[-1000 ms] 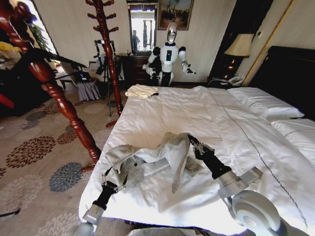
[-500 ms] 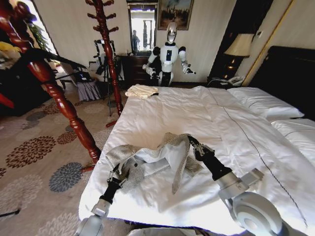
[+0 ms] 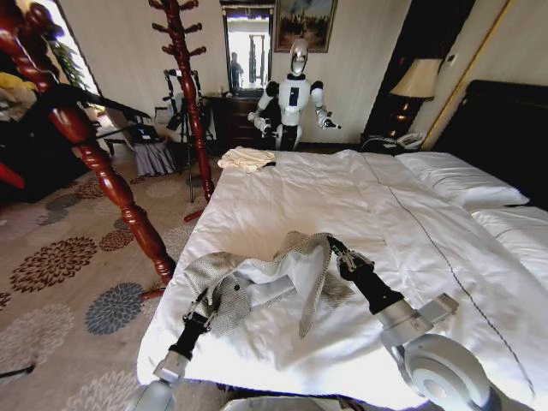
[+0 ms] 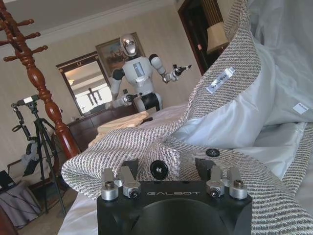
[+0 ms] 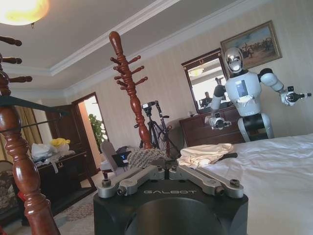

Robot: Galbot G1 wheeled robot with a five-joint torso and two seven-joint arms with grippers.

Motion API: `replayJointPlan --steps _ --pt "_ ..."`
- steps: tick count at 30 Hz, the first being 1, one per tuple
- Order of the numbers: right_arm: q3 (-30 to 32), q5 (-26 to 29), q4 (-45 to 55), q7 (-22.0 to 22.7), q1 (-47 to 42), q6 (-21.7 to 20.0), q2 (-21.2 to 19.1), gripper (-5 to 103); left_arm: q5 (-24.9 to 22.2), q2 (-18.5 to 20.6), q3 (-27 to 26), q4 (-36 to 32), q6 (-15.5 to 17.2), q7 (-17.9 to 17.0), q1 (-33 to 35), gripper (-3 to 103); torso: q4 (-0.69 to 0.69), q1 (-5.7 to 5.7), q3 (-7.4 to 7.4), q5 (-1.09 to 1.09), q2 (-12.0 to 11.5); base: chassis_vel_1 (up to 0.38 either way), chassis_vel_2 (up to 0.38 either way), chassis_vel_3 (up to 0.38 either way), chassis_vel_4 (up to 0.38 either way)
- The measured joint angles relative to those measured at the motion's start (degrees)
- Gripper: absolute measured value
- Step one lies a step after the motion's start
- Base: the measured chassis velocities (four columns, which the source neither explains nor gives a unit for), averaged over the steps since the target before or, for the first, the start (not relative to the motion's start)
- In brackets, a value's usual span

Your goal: Pick up the clothes from the bed and hang them on the clothes hanger.

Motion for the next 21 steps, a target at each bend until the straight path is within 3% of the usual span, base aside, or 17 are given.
replayJointPlan --steps 1,3,5,6,9,13,15,16,21 --pt "0.0 0.0 0.0 0.0 0.0 0.0 0.0 0 0.0 -0.2 0.1 0.2 0.0 0.0 -0.5 72 0.0 0.0 0.0 0.0 0.0 0.0 0.0 0.0 0.0" --pt "0.1 0.0 0.0 0.0 -0.1 0.0 0.0 0 -0.3 -0.3 0.2 0.3 0.0 0.0 -0.8 61 0.0 0.0 0.0 0.0 0.0 0.0 0.0 0.0 0.0" --pt "0.1 0.0 0.0 0.0 -0.1 0.0 0.0 0 -0.3 -0.3 0.2 0.3 0.0 0.0 -0.8 61 0.0 0.0 0.0 0.0 0.0 0.0 0.0 0.0 0.0" --pt "0.1 0.0 0.0 0.0 -0.1 0.1 0.0 0 -0.5 -0.2 0.2 0.3 0.0 0.1 -0.9 51 0.0 0.0 0.0 0.0 0.0 0.0 0.0 0.0 0.0" --pt "0.1 0.0 0.0 0.0 -0.1 0.1 0.1 0 -0.7 0.0 0.0 0.3 0.0 0.2 -0.9 45 0.0 0.0 0.0 0.0 0.0 0.0 0.0 0.0 0.0" --pt "0.1 0.0 0.0 0.0 -0.1 0.1 0.2 0 -1.3 0.1 -0.1 0.3 0.0 0.6 -0.9 24 0.0 0.0 0.0 0.0 0.0 0.0 0.0 0.0 0.0" --pt "0.1 0.0 0.0 0.0 -0.1 0.2 0.2 0 -1.4 0.1 -0.1 0.2 0.0 0.6 -0.9 24 0.0 0.0 0.0 0.0 0.0 0.0 0.0 0.0 0.0" --pt "0.1 0.0 0.0 0.0 -0.1 0.2 0.2 0 -1.7 0.1 -0.2 0.1 0.0 0.8 -0.9 13 0.0 0.0 0.0 0.0 0.0 0.0 0.0 0.0 0.0" --pt "0.3 0.0 0.0 0.0 -0.1 0.4 0.2 0 -3.5 0.5 -1.0 -1.2 0.1 1.1 -0.8 6 0.0 0.0 0.0 0.0 0.0 0.0 0.0 0.0 0.0"
